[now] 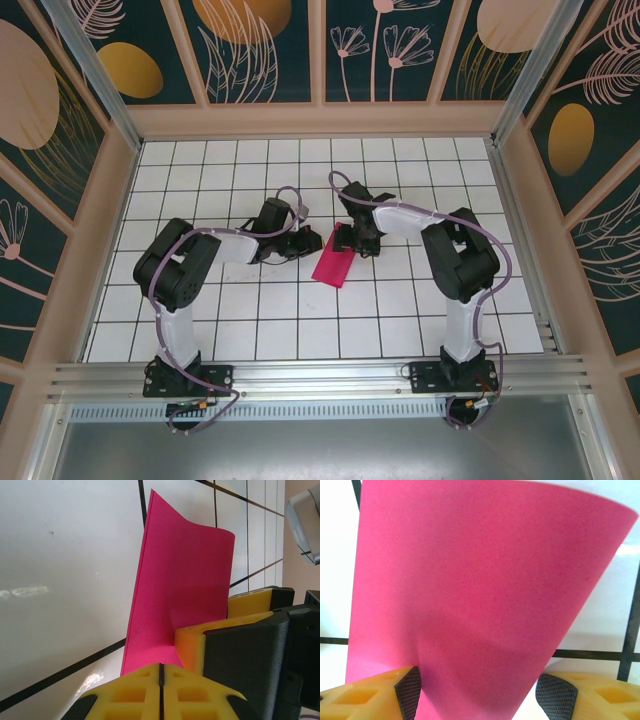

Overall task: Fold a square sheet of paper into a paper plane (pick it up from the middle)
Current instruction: Hold the square sheet of paper at the center of the table.

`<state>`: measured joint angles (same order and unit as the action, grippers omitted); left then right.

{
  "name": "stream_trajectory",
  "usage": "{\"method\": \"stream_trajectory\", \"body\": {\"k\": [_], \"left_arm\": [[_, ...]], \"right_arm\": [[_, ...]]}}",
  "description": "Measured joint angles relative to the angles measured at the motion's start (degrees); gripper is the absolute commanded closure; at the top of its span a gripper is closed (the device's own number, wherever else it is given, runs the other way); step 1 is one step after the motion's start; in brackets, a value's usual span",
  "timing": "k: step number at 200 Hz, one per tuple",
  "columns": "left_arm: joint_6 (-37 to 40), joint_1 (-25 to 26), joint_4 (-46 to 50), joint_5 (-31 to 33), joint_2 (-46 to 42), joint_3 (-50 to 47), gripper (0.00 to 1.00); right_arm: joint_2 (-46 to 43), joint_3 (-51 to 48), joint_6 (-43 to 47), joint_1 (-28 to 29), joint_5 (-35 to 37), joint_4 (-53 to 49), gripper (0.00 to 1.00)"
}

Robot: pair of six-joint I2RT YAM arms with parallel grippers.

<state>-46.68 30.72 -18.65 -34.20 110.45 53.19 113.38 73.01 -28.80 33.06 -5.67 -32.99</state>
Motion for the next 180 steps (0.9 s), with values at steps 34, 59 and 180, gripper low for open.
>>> {"method": "stream_trajectory", "body": {"k": [34,59,180], "left_arm": [[0.13,0.17,0.39,-0.24,0.31,0.48,0.92],[0.22,0.59,0.83,-0.37,1.07,1.07,0.93],[1.2,1.29,2.86,-1.36,2.62,2.97,0.96]], "right_arm": [[0.09,0.04,0.0,0.04,0.04,0.0,0.28],[0.31,0.26,-0.04,0.04,0.04,-0.2,0.28],[0.74,0.87,-1.18,0.04,0.02,-0.72,0.27]]}}
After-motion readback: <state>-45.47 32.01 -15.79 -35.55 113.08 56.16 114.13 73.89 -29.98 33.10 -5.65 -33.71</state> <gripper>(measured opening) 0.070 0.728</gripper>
